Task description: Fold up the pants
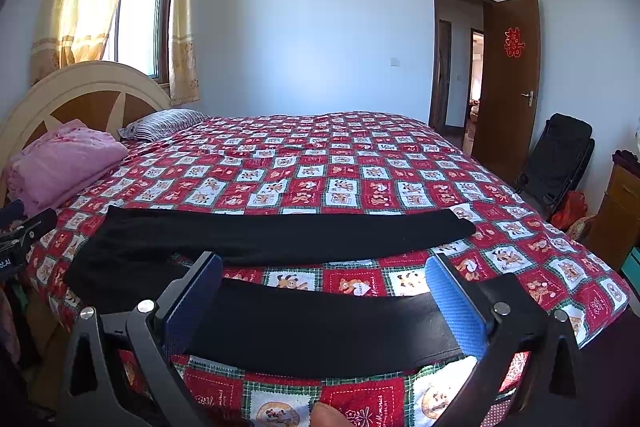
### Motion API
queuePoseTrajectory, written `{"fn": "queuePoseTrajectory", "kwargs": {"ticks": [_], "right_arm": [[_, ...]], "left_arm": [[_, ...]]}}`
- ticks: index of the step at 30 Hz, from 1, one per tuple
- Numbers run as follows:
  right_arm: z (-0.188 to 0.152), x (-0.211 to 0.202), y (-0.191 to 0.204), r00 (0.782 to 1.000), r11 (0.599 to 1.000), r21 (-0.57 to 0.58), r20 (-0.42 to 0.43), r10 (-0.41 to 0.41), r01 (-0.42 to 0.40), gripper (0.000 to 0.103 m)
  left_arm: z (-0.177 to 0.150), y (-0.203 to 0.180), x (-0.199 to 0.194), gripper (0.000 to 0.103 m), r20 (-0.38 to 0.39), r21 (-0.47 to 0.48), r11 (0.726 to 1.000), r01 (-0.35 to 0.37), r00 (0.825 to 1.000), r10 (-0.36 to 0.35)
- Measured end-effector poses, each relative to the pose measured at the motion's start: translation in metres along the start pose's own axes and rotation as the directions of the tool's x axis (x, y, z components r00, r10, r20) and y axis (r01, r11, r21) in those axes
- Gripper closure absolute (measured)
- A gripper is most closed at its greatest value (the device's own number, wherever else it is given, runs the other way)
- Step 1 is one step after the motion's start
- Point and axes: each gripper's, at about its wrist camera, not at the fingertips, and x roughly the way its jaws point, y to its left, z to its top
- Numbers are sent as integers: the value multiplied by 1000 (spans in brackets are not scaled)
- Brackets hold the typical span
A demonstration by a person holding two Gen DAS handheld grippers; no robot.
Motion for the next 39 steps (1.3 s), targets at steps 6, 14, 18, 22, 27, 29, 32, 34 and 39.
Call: {"fn": "queuePoseTrajectory", "kwargs": {"ticks": [6, 14, 18, 22, 27, 29, 32, 34, 39], "right_arm": [[-1, 0, 0, 1000, 1000, -2, -2, 1, -1, 1], [-2, 0, 0, 1000, 1000, -5, -2, 2, -2, 1], [-2, 0, 0, 1000, 1000, -4, -2, 2, -2, 1], [-2, 0, 0, 1000, 1000, -5, -1, 2, -2, 1], [-2, 0, 0, 1000, 1000, -5, -2, 2, -2, 1], [-3, 0, -1, 1000, 1000, -5, -3, 1, -1, 1], [-3, 1, 0, 1000, 1000, -6, -5, 3, -3, 1], [-3, 1, 0, 1000, 1000, -6, -5, 3, -3, 1], [-4, 2, -1, 1000, 1000, -7, -6, 2, -2, 1]], "left_arm": [[0, 0, 1, 0, -3, -2, 1000, 0, 1000, 0], [-2, 1, 3, 0, -7, -8, 1000, 3, 1000, -3], [-2, 2, 3, 0, -8, -9, 1000, 2, 1000, -2], [-3, 1, 3, 0, -9, -11, 1000, 1, 1000, -2], [-4, 2, 3, 0, -15, -11, 1000, 4, 1000, -4], [-4, 2, 4, 0, -17, -12, 1000, 4, 1000, -4], [-5, 2, 4, 0, -16, -13, 1000, 4, 1000, -4], [-5, 2, 3, 0, -17, -13, 1000, 4, 1000, -4], [-6, 2, 3, 0, -17, -11, 1000, 5, 1000, -5]]}}
